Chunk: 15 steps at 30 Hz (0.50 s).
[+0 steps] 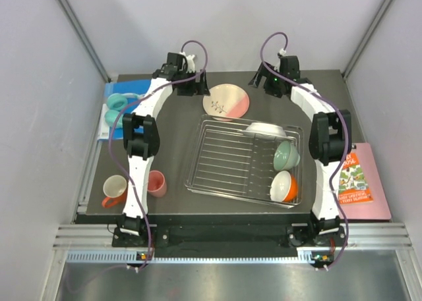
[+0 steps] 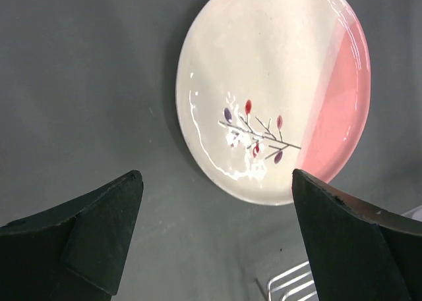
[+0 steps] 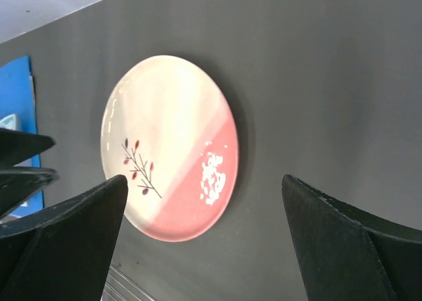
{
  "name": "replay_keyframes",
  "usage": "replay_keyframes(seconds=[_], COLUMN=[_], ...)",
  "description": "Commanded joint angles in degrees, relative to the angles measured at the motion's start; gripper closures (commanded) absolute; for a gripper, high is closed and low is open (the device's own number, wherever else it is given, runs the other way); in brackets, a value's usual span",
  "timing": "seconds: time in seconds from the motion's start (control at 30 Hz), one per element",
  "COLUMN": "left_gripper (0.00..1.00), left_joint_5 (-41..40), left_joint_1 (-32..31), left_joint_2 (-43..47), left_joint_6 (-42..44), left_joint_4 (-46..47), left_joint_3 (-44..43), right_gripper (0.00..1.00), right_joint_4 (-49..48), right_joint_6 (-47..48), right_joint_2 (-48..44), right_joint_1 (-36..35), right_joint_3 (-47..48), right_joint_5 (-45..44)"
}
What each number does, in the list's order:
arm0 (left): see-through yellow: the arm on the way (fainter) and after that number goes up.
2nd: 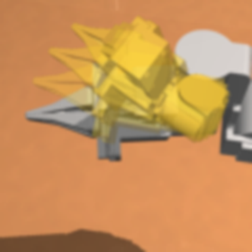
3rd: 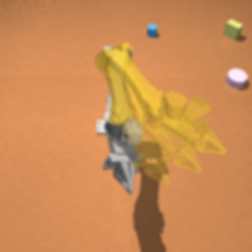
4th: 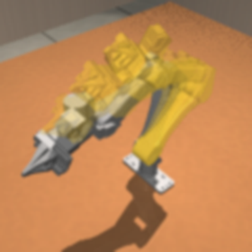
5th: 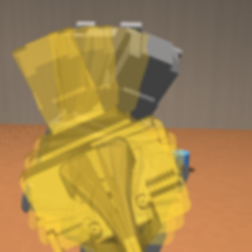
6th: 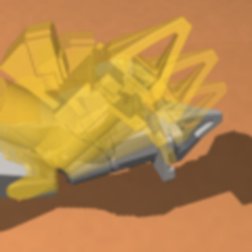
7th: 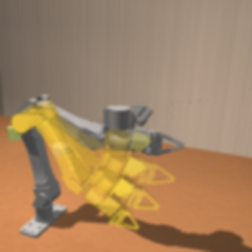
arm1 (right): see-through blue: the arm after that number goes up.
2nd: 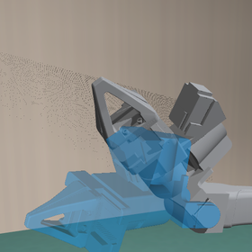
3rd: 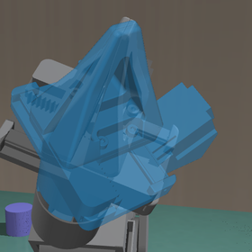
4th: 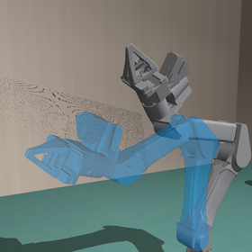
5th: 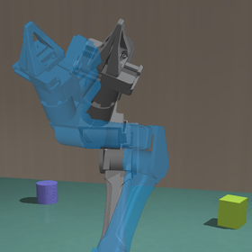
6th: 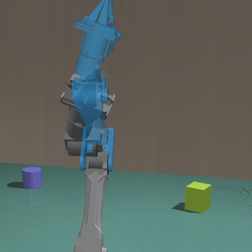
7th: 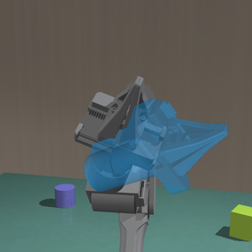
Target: Load the mixed dishes into the dish rack
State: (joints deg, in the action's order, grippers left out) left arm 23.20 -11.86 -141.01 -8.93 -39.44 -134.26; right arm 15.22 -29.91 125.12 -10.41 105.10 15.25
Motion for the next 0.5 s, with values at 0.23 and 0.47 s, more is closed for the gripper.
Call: replay_keyframes(seconds=[0.23, 0.47], left_gripper=[0.05, 0.06], left_joint_5=[-2.72, 0.60], left_joint_1=[0.34, 0.26], left_joint_2=[-6.38, -9.89], left_joint_6=[-5.04, -6.45], left_joint_4=[9.38, 11.23], left_joint_3=[-0.74, -1.53], right_gripper=[0.00, 0.00], right_joint_4=[-4.90, 14.75], right_joint_6=[-5.09, 5.65], right_joint_2=[6.36, 14.27], right_joint_1=[0.05, -2.42], right_joint_3=[2.11, 19.00], right_joint_5=[6.74, -3.91])
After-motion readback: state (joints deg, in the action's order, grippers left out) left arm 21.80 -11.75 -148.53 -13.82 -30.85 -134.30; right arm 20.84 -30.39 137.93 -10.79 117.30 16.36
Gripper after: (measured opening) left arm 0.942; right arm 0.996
